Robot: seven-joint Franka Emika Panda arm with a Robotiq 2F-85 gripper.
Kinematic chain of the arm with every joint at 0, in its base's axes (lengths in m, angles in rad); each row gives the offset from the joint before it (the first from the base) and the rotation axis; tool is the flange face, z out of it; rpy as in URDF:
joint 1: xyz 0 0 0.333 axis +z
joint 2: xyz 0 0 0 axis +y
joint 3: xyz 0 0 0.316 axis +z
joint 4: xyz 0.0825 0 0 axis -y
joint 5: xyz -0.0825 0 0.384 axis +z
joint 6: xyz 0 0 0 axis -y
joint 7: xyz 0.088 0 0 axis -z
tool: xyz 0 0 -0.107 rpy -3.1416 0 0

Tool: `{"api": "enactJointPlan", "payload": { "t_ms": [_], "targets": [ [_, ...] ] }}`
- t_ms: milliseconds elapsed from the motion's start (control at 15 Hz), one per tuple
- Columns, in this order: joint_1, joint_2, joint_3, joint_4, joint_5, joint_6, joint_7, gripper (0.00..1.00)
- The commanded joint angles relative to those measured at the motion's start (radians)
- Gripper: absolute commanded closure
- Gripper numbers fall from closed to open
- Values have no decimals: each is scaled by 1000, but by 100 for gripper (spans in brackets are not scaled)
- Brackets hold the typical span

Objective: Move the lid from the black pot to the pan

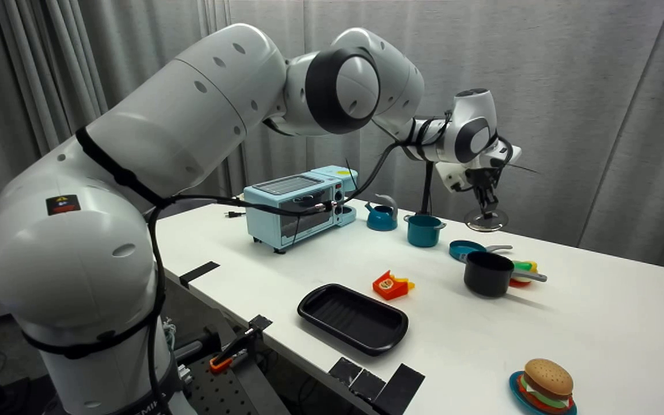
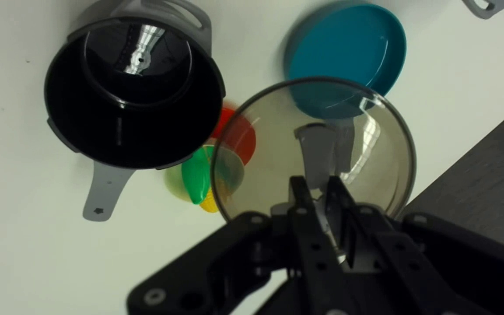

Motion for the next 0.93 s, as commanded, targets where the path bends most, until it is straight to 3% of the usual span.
{"api": "enactJointPlan", "payload": {
  "t_ms": [0,200,267,333,733,800,867],
  "targets": [
    [-27,29,37,58,39,2,-51,96],
    [-37,31,55,66,55,0,-77,96],
    [-7,2,19,12,30,-3,-36,96],
    [-7,2,19,11,30,-3,-37,86],
    [-6,2,19,7,30,-3,-37,86],
    [-6,2,19,7,30,-3,-37,96],
    [-4,9,21,17,28,-4,-42,96]
  ]
}}
